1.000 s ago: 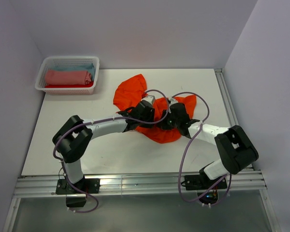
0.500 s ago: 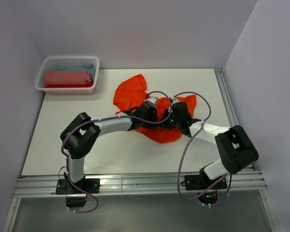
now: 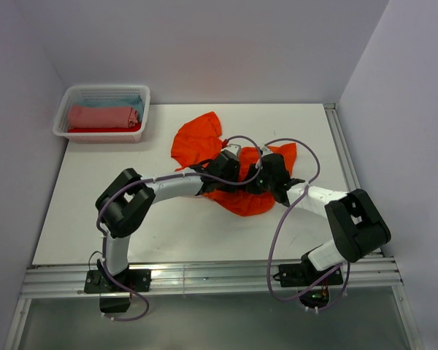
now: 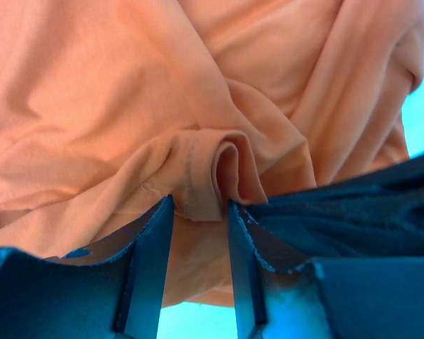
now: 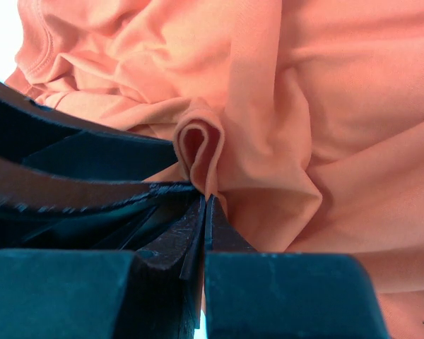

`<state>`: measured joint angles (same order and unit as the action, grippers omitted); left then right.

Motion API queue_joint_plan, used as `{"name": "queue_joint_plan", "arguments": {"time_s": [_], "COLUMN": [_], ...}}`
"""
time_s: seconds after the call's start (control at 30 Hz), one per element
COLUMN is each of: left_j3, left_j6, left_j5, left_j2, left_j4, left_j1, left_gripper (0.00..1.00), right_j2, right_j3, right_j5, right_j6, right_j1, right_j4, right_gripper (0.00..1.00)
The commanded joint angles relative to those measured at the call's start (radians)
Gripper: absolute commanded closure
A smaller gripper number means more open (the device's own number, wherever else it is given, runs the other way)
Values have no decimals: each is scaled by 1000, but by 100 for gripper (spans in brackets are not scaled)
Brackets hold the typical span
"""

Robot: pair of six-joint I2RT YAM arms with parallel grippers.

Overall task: Roll the t-shirts
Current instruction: Flatten the tshirt

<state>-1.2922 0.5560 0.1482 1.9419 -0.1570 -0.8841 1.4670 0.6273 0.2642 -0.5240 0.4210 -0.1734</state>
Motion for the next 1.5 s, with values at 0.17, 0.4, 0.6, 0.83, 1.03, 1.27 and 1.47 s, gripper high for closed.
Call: {"name": "queue_joint_plan", "arguments": {"time_s": [0.17, 0.4, 0.6, 0.83, 1.03, 1.27, 1.47], "left_j3": [-87, -110, -40, 94, 240, 344, 346], "left_j6": [-10, 8, 57, 232, 436, 640, 714], "left_j5": [94, 198, 249, 393, 497, 663, 777], "left_j2": [34, -55, -254, -441, -693, -1142, -1359], "left_j4": [-58, -214, -379, -588, -735, -880, -951], "left_j1": [-7, -10, -29, -39, -41, -39, -39], "left_gripper": [79, 100, 100, 100, 100, 100, 100], "right_j2": [-2, -14, -49, -132, -304, -382, -384], "right_j3": [-12, -17, -41, -86, -94, -129, -179], "right_j5": [17, 26, 61, -48, -244, -254, -194], "right_j6": [-2, 12, 21, -10, -92, -200, -266], "right_j1": [-10, -10, 1, -4, -37, -68, -79], "right_j4": [-40, -46, -83, -60, 128, 282, 252], "right_gripper": [100, 100, 69, 55, 49, 34, 34]}}
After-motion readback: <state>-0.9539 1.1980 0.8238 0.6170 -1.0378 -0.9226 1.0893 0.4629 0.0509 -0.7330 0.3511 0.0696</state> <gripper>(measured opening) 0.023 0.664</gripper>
